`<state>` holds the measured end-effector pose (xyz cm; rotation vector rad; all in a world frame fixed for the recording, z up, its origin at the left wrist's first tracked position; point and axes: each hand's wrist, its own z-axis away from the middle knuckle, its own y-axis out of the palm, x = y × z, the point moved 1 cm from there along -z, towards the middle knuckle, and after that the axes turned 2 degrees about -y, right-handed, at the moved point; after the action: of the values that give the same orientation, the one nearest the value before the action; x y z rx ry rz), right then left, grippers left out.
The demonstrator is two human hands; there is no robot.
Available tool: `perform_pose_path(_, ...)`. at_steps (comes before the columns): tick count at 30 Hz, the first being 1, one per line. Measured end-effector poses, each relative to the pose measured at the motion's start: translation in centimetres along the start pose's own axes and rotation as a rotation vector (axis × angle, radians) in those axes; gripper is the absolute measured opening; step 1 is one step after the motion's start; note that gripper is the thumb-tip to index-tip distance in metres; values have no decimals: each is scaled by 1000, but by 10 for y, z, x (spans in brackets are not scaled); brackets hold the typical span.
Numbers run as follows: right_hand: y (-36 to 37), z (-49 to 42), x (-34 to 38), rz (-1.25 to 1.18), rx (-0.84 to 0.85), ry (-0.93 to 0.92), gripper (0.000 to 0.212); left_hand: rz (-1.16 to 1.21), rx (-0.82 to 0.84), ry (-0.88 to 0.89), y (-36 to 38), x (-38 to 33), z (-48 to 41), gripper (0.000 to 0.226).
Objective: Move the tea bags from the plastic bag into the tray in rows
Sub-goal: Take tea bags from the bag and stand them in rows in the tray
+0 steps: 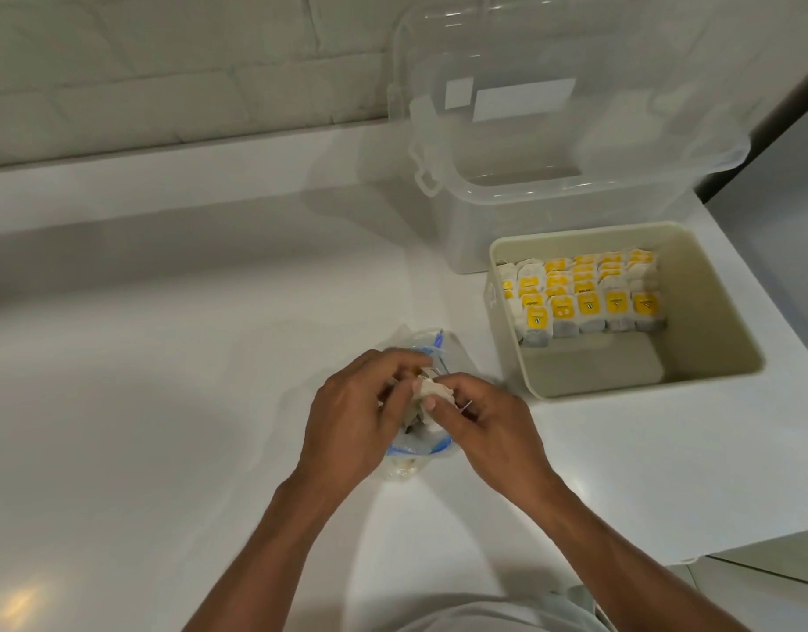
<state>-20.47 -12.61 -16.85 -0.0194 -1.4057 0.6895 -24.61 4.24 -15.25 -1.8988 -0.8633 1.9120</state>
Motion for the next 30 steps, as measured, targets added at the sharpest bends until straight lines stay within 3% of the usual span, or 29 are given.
perform_pose_path(3, -2, 1, -3, -106, -10, 87, 6, 24, -40, -134, -5, 0, -4, 18)
perform_pose_path(6, -3, 3, -5, -93, -26, 92, 8, -155, -4, -188, -13, 5, -6, 14)
perform_pose_path(9, -3, 6, -6, 74, -72, 26, 13, -438, 88, -185, -17, 8, -4, 12)
perform_pose_path(12, -1, 9, -8, 145, -42, 0, 9, -546, 176, -152, -13, 8, -3, 23)
perform_pose_path(18, 0, 12, -10, -2, -5, 80, 15, -766, 199, -98, 10, 0, -5, 44)
perform_pose_path(26, -3, 12, -7, -186, -34, 150, 11, -712, 242, -209, 16, 7, -12, 41)
perform_pose_path(30, -3, 11, -9, -117, -27, 127, 32, -612, 211, -252, 12, 12, -13, 26)
